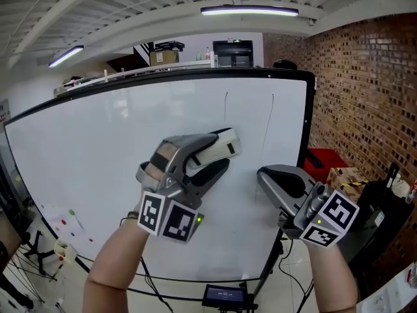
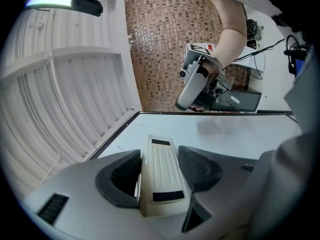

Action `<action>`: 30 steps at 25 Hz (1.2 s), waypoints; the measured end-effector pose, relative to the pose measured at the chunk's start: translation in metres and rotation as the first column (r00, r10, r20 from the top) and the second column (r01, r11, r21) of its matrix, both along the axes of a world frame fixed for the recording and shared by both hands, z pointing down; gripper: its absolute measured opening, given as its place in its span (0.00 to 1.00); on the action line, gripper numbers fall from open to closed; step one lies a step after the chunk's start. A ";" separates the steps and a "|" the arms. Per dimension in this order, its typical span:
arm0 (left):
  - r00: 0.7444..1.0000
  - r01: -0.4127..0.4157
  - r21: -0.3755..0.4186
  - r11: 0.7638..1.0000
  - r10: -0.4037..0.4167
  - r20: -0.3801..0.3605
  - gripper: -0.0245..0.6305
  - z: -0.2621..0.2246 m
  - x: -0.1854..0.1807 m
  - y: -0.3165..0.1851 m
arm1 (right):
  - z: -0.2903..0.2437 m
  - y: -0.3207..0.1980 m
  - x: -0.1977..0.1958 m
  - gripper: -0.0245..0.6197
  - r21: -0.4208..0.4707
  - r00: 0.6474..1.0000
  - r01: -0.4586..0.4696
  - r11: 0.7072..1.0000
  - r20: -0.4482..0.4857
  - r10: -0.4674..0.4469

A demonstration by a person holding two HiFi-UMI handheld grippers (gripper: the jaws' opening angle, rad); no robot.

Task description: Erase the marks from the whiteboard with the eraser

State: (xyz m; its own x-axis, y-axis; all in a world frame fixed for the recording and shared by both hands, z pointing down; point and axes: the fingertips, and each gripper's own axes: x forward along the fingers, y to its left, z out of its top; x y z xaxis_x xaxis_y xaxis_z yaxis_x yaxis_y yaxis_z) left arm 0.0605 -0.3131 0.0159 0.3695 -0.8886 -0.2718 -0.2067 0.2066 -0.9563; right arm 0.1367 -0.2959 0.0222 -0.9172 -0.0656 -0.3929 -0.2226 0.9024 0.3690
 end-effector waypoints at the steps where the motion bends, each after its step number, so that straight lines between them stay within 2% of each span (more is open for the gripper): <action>1: 1.000 0.001 0.018 1.000 -0.001 -0.004 0.45 -0.004 -0.001 0.001 | -0.001 0.001 0.001 0.06 -0.001 1.000 -0.003 1.000 0.000 0.003; 3: 0.999 0.020 0.098 0.995 -0.017 -0.035 0.45 -0.021 -0.010 0.008 | -0.001 0.004 0.000 0.06 -0.001 1.000 -0.008 1.000 -0.002 0.008; 5: 0.994 0.049 0.170 0.984 -0.032 -0.102 0.45 -0.041 -0.026 0.015 | 0.001 0.007 -0.002 0.06 0.002 1.000 -0.011 1.000 -0.008 0.011; 8: 0.975 0.053 0.181 0.982 -0.012 -0.224 0.45 -0.059 -0.036 0.021 | 0.003 0.009 0.003 0.06 0.003 1.000 -0.015 1.000 -0.012 0.016; 9: 0.971 0.055 0.179 0.982 -0.011 -0.240 0.45 -0.060 -0.034 0.022 | 0.004 0.009 0.005 0.06 0.002 1.000 -0.017 1.000 -0.012 0.017; 11: 0.975 0.065 0.180 0.981 -0.024 -0.222 0.45 -0.054 -0.028 0.022 | 0.004 0.012 0.006 0.06 0.001 1.000 -0.018 1.000 -0.013 0.018; 16: 0.997 0.009 0.060 0.998 -0.004 -0.079 0.45 -0.010 0.004 0.007 | 0.012 0.013 0.003 0.06 -0.014 1.000 -0.011 1.000 -0.019 0.011; 18: 0.998 0.000 0.015 1.000 0.001 -0.056 0.45 0.002 0.016 0.001 | 0.012 0.010 0.005 0.06 -0.027 1.000 0.003 1.000 -0.015 -0.003; 21: 0.992 -0.046 -0.059 0.997 0.038 -0.120 0.45 0.000 0.018 -0.009 | 0.008 0.004 0.007 0.06 -0.052 0.999 0.034 0.998 0.001 -0.034; 23: 0.983 -0.081 -0.076 0.994 0.067 -0.173 0.45 -0.010 0.014 -0.012 | 0.009 0.000 0.003 0.06 -0.060 0.999 0.041 0.997 0.004 -0.041; 25: 0.980 -0.081 -0.030 0.996 0.075 -0.183 0.45 -0.027 0.011 -0.011 | 0.012 0.001 0.001 0.06 -0.059 0.999 0.038 0.997 -0.002 -0.039; 27: 0.984 -0.057 0.056 0.997 0.065 -0.163 0.45 -0.051 0.008 -0.005 | 0.016 0.007 0.000 0.06 -0.051 1.000 0.026 0.998 -0.012 -0.027; 30: 0.991 -0.023 0.183 0.983 0.046 -0.123 0.45 -0.086 -0.002 0.005 | 0.020 0.018 0.001 0.06 -0.033 1.000 0.008 0.999 -0.014 -0.008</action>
State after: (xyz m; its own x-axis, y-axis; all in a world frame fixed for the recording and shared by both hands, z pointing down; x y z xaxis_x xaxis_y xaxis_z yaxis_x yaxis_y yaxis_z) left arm 0.0589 -0.3084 -0.0702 0.3517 -0.8076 -0.4734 -0.3331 0.3647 -0.8695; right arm 0.1374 -0.2781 0.0418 -0.9232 -0.0713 -0.3776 -0.2105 0.9159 0.3418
